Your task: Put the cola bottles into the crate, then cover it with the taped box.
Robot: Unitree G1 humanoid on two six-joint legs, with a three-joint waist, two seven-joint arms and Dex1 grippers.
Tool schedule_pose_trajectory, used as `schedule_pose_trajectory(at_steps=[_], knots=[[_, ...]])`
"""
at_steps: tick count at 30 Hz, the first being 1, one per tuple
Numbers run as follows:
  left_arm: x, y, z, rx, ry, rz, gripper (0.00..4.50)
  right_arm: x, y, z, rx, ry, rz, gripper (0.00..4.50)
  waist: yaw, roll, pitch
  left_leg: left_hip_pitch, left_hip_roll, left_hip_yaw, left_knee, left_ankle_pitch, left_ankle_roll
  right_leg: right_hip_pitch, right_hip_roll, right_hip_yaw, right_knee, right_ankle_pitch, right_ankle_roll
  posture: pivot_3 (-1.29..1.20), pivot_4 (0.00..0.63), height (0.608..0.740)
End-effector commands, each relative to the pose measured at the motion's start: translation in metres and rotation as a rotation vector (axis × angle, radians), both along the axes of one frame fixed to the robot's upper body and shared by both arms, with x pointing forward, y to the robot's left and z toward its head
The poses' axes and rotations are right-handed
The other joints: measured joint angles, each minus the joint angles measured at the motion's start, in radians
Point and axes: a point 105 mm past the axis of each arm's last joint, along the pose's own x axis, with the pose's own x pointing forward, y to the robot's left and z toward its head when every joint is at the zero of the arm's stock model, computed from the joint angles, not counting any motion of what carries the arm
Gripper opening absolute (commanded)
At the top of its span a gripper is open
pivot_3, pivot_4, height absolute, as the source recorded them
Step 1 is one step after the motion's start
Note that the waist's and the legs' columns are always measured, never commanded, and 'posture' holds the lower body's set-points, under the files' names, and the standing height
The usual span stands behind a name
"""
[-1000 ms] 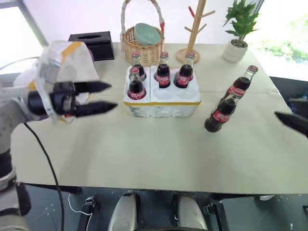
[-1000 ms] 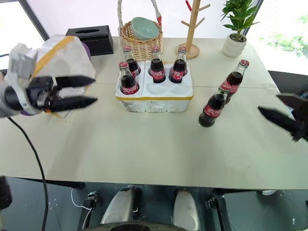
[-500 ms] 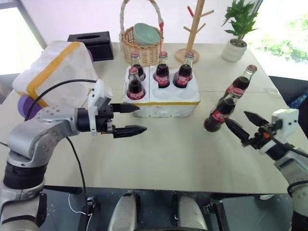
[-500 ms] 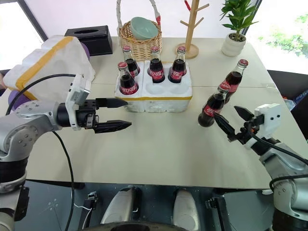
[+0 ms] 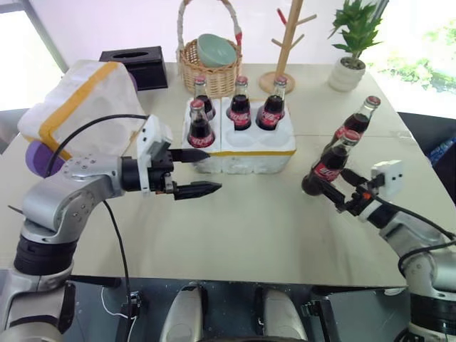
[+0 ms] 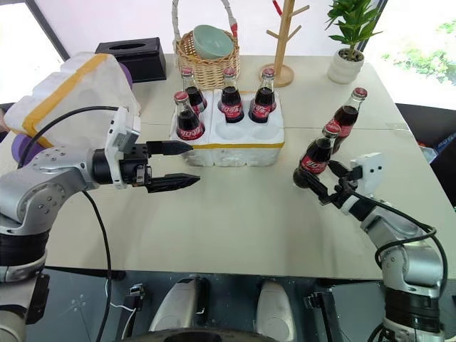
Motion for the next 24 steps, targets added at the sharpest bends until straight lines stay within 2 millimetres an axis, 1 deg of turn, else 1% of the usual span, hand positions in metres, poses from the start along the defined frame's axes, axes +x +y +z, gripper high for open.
schedule_pose_trajectory(at_steps=[1,2,3,4,5,6,8,10,12,13,14,15,16,17,18,20,24], knots=[[0.000,-0.002,0.009,-0.011,-0.046,-0.004,4.44,0.008,-0.001,0.012,0.004,-0.069,0.002,4.50,0.000,0.000,0.000,0.000,0.000,0.000,0.000,0.000,0.000,0.000,0.000,0.000,0.000,0.000,0.000,0.00,0.150,0.736],[0.000,-0.002,0.009,-0.012,-0.044,-0.004,4.50,0.009,0.000,0.015,0.010,-0.083,0.011,4.08,0.000,0.000,0.000,0.000,0.000,0.000,0.000,0.000,0.000,0.000,0.000,0.000,0.000,0.000,0.000,0.00,0.150,0.736],[0.000,-0.002,0.009,-0.013,-0.043,-0.004,4.50,0.009,0.000,0.018,0.018,-0.095,0.020,3.96,0.001,0.000,0.000,0.000,0.000,0.000,0.000,0.000,0.000,0.000,0.000,0.000,0.000,0.000,0.000,0.00,0.150,0.736],[-0.001,-0.002,0.009,-0.012,-0.042,-0.004,4.50,0.009,0.002,0.022,0.030,-0.108,0.031,3.65,0.002,0.000,0.000,0.000,0.000,0.000,0.000,0.000,0.000,0.000,0.000,0.000,0.000,0.000,0.000,0.00,0.150,0.736],[-0.001,-0.002,0.008,-0.010,-0.041,-0.004,4.50,0.009,0.003,0.026,0.039,-0.120,0.042,3.18,0.002,0.000,0.000,0.000,0.000,0.000,0.000,0.000,0.000,0.000,0.000,0.000,0.000,0.000,0.000,0.00,0.150,0.736],[-0.002,-0.001,0.008,-0.009,-0.042,-0.003,4.50,0.008,0.005,0.030,0.044,-0.130,0.052,2.84,0.003,0.000,0.000,0.000,0.000,0.000,0.000,0.000,0.000,0.000,0.000,0.000,0.000,0.000,0.000,0.00,0.150,0.736],[-0.002,0.000,0.008,-0.006,-0.042,0.004,4.50,0.006,0.010,0.040,0.048,-0.155,0.084,2.86,0.001,0.000,0.000,0.000,0.000,0.000,0.000,0.000,0.000,0.000,0.000,0.000,0.000,0.000,0.000,0.00,0.150,0.736],[-0.001,0.003,0.008,-0.010,-0.043,0.021,4.50,0.001,0.022,0.076,0.086,-0.240,0.172,2.86,0.000,0.002,0.001,0.000,0.000,0.000,0.000,0.000,0.000,-0.001,0.000,0.000,0.000,0.000,0.000,0.00,0.150,0.736],[-0.001,0.005,0.009,-0.015,-0.042,0.032,4.50,-0.003,0.031,0.101,0.117,-0.290,0.236,2.86,-0.008,0.006,0.004,-0.001,0.000,0.001,0.000,0.000,0.000,-0.003,0.000,0.001,0.000,0.000,0.000,0.00,0.150,0.736],[-0.002,0.006,0.009,-0.020,-0.040,0.040,4.50,-0.004,0.039,0.117,0.134,-0.325,0.283,2.86,-0.010,0.007,0.005,-0.002,0.000,0.002,0.000,0.000,0.000,-0.004,0.000,0.002,0.001,0.000,0.000,0.00,0.150,0.736],[-0.002,0.007,0.009,-0.023,-0.038,0.045,4.50,-0.004,0.045,0.127,0.143,-0.347,0.315,2.86,-0.015,0.007,0.005,-0.002,0.000,0.002,-0.001,0.000,0.000,-0.004,0.000,0.002,0.001,0.000,0.000,0.00,0.150,0.736],[-0.002,0.008,0.009,-0.024,-0.039,0.050,4.50,-0.002,0.052,0.139,0.152,-0.369,0.343,2.86,-0.020,0.007,0.005,-0.002,0.000,0.001,-0.001,0.000,0.000,-0.004,0.001,0.002,0.001,0.000,0.000,0.00,0.150,0.736],[-0.002,0.009,0.009,-0.024,-0.039,0.054,4.50,0.001,0.057,0.145,0.157,-0.379,0.359,2.86,-0.022,0.007,0.005,-0.002,0.000,0.001,-0.001,0.000,0.000,-0.004,0.001,0.002,0.001,0.000,0.000,0.00,0.150,0.736],[-0.002,0.011,0.009,-0.028,-0.040,0.065,4.50,0.009,0.068,0.153,0.152,-0.394,0.379,2.86,-0.022,0.006,0.005,-0.002,0.000,0.001,-0.002,0.000,0.000,-0.005,0.001,0.002,0.001,0.000,0.000,0.00,0.150,0.736],[-0.002,0.012,0.009,-0.030,-0.041,0.075,4.50,0.018,0.082,0.158,0.132,-0.401,0.398,2.86,-0.026,0.006,0.005,-0.002,0.001,0.000,-0.002,0.000,0.000,-0.004,0.001,0.002,0.001,0.000,0.000,0.00,0.150,0.736],[-0.003,0.013,0.008,-0.032,-0.044,0.086,4.50,0.037,0.105,0.160,0.092,-0.395,0.417,2.86,-0.029,0.006,0.005,-0.002,0.001,0.001,-0.002,0.000,0.000,-0.005,0.002,0.002,0.001,0.000,0.000,0.00,0.150,0.736],[-0.003,0.012,0.009,-0.039,-0.051,0.099,4.50,0.062,0.137,0.150,0.052,-0.362,0.445,2.86,-0.020,0.006,0.005,-0.002,0.001,0.001,-0.003,0.000,0.000,-0.005,0.002,0.002,0.001,0.000,0.000,0.00,0.150,0.736]])
